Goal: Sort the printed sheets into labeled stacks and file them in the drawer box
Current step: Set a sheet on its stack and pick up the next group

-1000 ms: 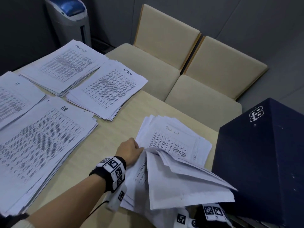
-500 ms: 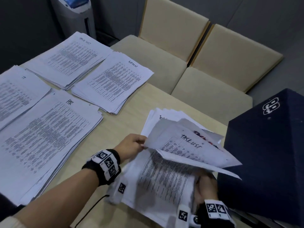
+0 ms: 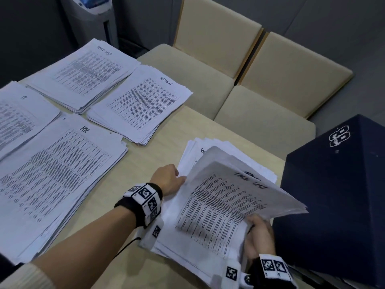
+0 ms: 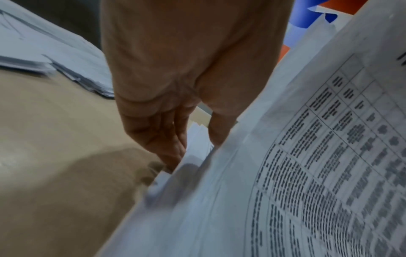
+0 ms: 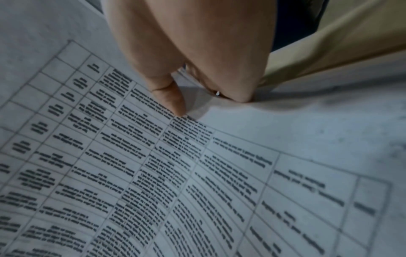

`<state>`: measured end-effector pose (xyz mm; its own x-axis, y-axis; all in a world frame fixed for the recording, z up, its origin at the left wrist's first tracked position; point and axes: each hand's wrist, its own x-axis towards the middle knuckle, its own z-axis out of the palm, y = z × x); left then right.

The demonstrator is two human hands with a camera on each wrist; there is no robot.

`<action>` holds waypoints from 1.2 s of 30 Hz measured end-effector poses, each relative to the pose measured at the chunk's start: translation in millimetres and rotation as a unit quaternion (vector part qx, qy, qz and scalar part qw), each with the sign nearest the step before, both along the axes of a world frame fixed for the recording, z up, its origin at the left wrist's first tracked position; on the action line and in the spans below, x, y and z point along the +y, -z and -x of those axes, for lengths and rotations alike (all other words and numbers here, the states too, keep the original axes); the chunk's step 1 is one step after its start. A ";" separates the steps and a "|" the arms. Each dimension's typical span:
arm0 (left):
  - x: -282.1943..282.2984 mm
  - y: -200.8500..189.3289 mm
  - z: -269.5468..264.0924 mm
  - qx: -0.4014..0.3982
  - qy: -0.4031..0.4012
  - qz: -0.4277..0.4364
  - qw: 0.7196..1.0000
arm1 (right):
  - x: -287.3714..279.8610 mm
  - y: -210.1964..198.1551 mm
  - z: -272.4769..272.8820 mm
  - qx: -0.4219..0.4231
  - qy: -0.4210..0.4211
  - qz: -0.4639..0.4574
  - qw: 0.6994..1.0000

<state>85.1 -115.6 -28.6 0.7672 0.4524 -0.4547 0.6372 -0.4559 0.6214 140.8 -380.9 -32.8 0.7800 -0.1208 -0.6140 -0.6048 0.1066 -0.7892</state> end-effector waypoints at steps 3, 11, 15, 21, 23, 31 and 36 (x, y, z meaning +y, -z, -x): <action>-0.9 3.9 5.3 -0.085 0.016 0.072 0.994 | -2.0 -1.4 0.4 0.017 -0.006 -0.018 1.000; -16.1 -3.0 12.7 -0.103 -0.139 0.525 0.833 | 3.2 10.4 4.0 0.008 0.031 0.010 0.999; -11.9 -10.7 5.4 -0.175 -0.145 0.248 0.942 | 6.2 10.9 4.6 0.004 0.063 0.031 0.998; 13.5 9.7 6.2 0.015 -0.043 -0.041 0.998 | 0.0 9.3 2.9 -0.003 0.055 -0.005 0.998; 12.3 14.6 7.4 -0.012 -0.021 -0.052 0.998 | -3.8 7.8 3.1 0.008 0.034 -0.043 0.998; 14.7 -7.6 12.1 -0.039 0.166 -0.280 0.945 | -18.0 -4.5 -7.1 0.001 -0.044 0.017 0.999; 15.4 -14.7 17.7 -0.216 0.156 -0.091 0.960 | -11.4 -12.4 -9.7 0.005 -0.103 0.015 0.995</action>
